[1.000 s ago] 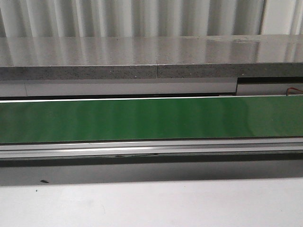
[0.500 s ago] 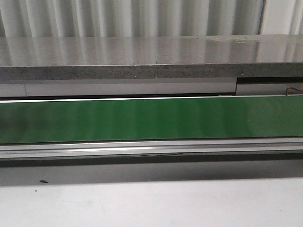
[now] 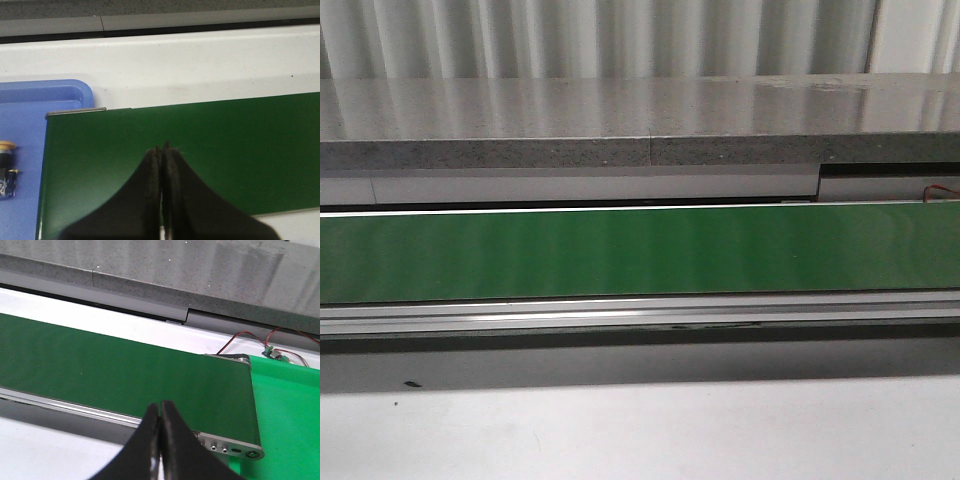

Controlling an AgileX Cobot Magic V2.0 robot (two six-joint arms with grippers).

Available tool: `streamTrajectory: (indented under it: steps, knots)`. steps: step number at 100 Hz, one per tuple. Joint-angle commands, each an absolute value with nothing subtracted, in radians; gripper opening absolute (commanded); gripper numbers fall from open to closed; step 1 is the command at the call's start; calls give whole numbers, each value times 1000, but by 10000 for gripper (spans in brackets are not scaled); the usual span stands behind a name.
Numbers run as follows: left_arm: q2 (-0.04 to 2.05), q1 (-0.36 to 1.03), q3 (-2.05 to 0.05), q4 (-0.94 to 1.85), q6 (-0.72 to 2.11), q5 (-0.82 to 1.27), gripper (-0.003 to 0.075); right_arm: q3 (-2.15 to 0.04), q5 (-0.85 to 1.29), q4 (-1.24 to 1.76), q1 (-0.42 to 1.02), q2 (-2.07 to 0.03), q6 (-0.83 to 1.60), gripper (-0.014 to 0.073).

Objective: Move button from right to left

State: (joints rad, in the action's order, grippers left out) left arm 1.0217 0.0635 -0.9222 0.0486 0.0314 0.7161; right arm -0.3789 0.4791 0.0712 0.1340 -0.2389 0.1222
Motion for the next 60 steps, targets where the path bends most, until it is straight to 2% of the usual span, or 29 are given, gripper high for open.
streamTrajectory:
  steps: [1, 34, 60]
  knots:
    - [932, 72, -876, 63, 23, 619, -20, -404, 403, 64, 135, -246, 131, -68]
    - [559, 72, -563, 63, 23, 487, -20, -404, 403, 64, 135, -246, 131, -68]
    - [267, 72, -441, 63, 23, 476, -20, -404, 403, 64, 135, -246, 131, -68]
